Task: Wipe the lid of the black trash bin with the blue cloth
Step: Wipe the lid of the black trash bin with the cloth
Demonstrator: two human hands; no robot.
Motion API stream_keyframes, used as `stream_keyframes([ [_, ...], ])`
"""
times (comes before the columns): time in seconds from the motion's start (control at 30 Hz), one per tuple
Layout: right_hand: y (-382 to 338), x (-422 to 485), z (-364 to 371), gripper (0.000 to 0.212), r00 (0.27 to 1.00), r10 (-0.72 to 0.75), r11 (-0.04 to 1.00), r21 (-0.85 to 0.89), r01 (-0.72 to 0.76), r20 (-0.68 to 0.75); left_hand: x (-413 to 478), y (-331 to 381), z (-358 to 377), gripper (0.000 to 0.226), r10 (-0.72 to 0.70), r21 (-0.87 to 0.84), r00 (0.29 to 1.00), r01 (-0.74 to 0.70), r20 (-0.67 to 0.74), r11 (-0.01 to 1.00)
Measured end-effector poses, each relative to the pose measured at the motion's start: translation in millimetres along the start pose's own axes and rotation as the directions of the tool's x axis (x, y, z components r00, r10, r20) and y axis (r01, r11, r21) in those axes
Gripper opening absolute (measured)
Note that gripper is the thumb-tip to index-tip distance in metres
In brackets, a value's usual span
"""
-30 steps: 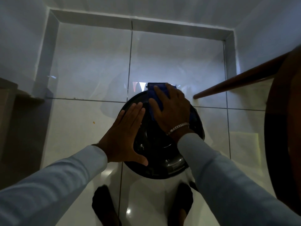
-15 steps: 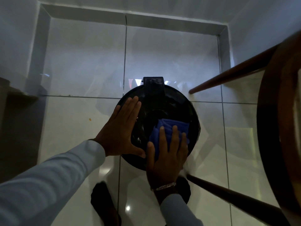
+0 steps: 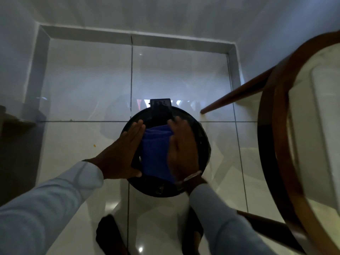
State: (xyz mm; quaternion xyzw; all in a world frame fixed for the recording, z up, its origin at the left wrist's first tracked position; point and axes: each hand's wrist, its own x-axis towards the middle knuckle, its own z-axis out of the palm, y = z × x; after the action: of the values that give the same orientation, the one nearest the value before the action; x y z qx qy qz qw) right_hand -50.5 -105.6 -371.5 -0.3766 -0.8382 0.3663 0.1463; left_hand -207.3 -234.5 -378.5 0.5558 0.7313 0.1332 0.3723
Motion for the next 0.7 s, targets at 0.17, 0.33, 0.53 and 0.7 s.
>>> stream_keyframes([
  [0.17, 47.5, 31.2, -26.8, 0.042, 0.990, 0.082, 0.996, -0.055, -0.076, 0.113, -7.4, 59.4, 27.6, 0.092, -0.052, -0.193, 0.946, -0.012, -0.319, 0.981],
  [0.33, 67.4, 28.4, -6.5, 0.048, 0.991, -0.068, 0.965, -0.246, 0.094, 0.113, 33.0, 97.9, 73.5, 0.071, -0.207, 0.156, 0.890, 0.291, -0.407, 0.944],
  [0.53, 75.6, 26.4, -3.9, 0.048, 0.988, -0.125, 0.964, -0.223, 0.142, 0.088, 24.6, 77.3, 95.9, 0.056, -0.122, 0.254, 0.874, 0.266, -0.470, 0.930],
  [0.7, 75.3, 26.2, -6.9, 0.048, 0.985, -0.146, 0.960, -0.227, 0.164, 0.096, 0.4, 67.4, 99.8, 0.058, -0.049, 0.297, 0.895, 0.198, -0.443, 0.934],
])
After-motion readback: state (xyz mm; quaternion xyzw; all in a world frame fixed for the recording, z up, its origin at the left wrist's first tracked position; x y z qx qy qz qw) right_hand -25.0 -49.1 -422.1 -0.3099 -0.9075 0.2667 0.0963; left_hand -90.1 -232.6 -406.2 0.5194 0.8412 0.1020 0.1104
